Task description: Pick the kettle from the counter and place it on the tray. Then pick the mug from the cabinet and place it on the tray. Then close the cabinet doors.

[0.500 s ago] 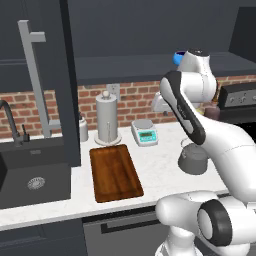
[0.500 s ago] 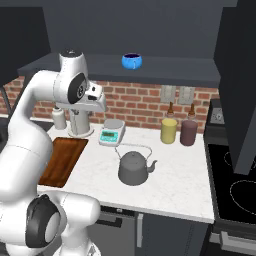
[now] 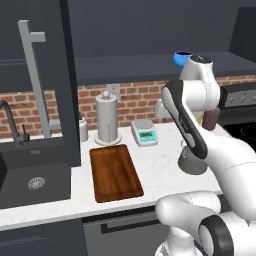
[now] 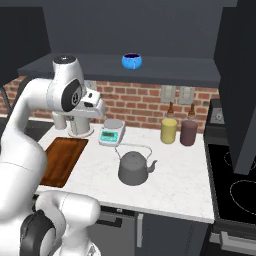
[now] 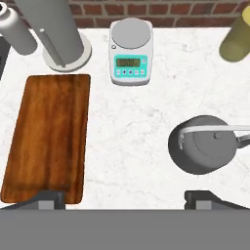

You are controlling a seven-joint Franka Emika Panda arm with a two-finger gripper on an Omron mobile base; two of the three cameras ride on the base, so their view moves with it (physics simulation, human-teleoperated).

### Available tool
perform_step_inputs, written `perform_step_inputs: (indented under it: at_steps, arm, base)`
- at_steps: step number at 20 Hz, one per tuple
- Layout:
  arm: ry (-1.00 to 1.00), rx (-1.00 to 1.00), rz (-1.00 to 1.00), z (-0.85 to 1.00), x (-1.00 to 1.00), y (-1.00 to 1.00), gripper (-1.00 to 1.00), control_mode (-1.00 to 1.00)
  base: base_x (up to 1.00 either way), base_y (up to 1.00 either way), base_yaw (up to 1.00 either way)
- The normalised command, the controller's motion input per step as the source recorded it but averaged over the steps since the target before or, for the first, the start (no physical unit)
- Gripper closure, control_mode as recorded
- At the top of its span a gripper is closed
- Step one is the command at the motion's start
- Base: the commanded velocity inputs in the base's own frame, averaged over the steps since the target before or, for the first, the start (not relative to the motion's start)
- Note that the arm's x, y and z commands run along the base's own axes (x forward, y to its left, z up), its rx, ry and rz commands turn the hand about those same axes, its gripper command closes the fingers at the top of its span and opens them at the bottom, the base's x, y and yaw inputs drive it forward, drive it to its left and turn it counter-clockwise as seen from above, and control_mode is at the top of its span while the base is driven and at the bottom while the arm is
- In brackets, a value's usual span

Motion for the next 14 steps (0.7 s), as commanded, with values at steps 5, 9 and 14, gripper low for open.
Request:
perform_step_inputs:
  at_steps: [5,9,14]
  arm:
    - [-0.06,0.01,-0.5,-0.52,-0.61,-0.33,-1.0,-1.0]
    - [-0.01,0.07,-0.52,-0.43,-0.37,-0.31,-1.0,-1.0]
    - [-0.01,0.04,-0.23,-0.22,-0.08,-0.36,-1.0,-1.0]
  base:
    - [0.0,0.0,0.0]
    - [0.0,0.0,0.0]
    - [0.0,0.0,0.0]
